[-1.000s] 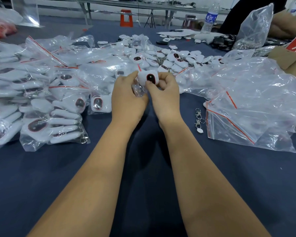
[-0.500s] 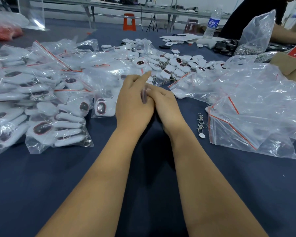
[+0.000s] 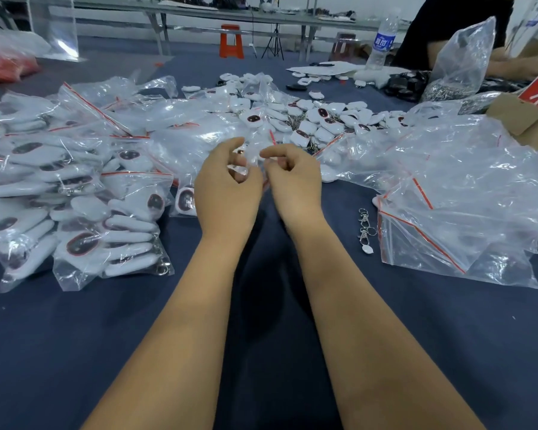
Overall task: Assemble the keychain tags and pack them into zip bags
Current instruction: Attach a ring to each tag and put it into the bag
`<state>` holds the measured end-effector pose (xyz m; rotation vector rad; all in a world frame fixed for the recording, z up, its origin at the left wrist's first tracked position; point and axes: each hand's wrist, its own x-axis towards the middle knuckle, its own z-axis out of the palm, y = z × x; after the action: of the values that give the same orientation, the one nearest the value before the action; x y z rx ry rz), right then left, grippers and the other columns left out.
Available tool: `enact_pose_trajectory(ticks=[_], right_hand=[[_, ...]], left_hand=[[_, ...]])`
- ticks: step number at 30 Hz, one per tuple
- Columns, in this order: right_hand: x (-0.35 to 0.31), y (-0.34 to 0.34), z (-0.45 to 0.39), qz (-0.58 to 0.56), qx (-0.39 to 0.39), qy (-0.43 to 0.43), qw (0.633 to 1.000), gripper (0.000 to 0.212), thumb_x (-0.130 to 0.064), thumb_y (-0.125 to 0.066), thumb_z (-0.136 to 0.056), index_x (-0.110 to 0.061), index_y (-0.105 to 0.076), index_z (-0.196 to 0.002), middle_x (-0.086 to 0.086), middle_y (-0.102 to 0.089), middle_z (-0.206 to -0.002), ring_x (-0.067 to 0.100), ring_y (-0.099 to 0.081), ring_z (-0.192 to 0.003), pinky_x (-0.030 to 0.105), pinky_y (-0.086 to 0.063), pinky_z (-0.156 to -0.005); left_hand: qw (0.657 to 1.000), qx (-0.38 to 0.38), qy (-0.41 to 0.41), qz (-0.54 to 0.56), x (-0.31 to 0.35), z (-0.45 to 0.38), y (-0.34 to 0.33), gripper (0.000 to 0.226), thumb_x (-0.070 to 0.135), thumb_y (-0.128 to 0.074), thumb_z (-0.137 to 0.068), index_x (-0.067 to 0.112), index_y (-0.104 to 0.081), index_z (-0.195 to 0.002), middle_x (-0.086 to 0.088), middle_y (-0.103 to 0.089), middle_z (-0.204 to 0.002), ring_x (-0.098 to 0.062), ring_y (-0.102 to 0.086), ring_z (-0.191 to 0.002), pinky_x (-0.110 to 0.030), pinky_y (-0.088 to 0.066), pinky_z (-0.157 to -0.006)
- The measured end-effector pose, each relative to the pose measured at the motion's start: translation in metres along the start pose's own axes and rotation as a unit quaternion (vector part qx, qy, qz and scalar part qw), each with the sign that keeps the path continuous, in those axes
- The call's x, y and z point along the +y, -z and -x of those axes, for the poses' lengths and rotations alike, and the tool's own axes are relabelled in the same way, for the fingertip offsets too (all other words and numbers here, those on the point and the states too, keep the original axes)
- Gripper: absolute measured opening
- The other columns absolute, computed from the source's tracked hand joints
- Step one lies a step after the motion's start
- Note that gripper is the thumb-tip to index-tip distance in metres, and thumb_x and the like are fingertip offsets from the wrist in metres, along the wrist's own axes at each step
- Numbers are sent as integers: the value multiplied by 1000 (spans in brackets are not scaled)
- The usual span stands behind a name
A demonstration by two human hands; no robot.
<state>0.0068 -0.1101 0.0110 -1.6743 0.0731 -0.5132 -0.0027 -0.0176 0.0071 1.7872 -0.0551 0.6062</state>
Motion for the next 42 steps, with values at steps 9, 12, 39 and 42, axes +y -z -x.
enact_pose_trajectory(ticks=[9, 12, 39, 42], right_hand=[[15, 8, -27, 98, -55, -80, 990, 19, -17, -53, -90, -25, -60, -106, -10, -63, -100, 5, -58, -86, 21, -42, -70], [22, 17, -33, 224, -66, -71, 970, 37, -20, -51, -89, -24, -60, -125, 2, -56, -120, 18, -56, -106, 27, -44, -84], [38, 62, -85, 419, -33, -117, 900, 67, -22, -46, -85, -32, -30, -150, -1, -28, -159, 28, -6, -151, 49, -4, -121], [36, 51, -65, 441, -10, -44, 896, 53, -20, -51, -87, -32, -46, -139, 2, -49, -144, 28, -31, -141, 46, -26, -114]], left_hand=[[948, 221, 119, 194, -3, -24, 13, 13, 5, -56, -93, 13, -65, -90, 2, -62, -84, -8, -56, -75, -25, -49, -76], [926, 310, 26, 213, 9, -26, 18, 13, 11, -56, -95, 18, -63, -88, 2, -52, -87, 2, -48, -68, -15, -41, -69], [995, 20, 9, -99, -10, -13, -15, 26, 7, -48, -86, 25, -40, -105, 10, -52, -85, -17, -54, -84, -22, -35, -62], [995, -2, -24, -95, -7, -8, -15, 28, -3, -38, -82, 22, -40, -92, 1, -52, -89, -8, -45, -71, -16, -33, -59]])
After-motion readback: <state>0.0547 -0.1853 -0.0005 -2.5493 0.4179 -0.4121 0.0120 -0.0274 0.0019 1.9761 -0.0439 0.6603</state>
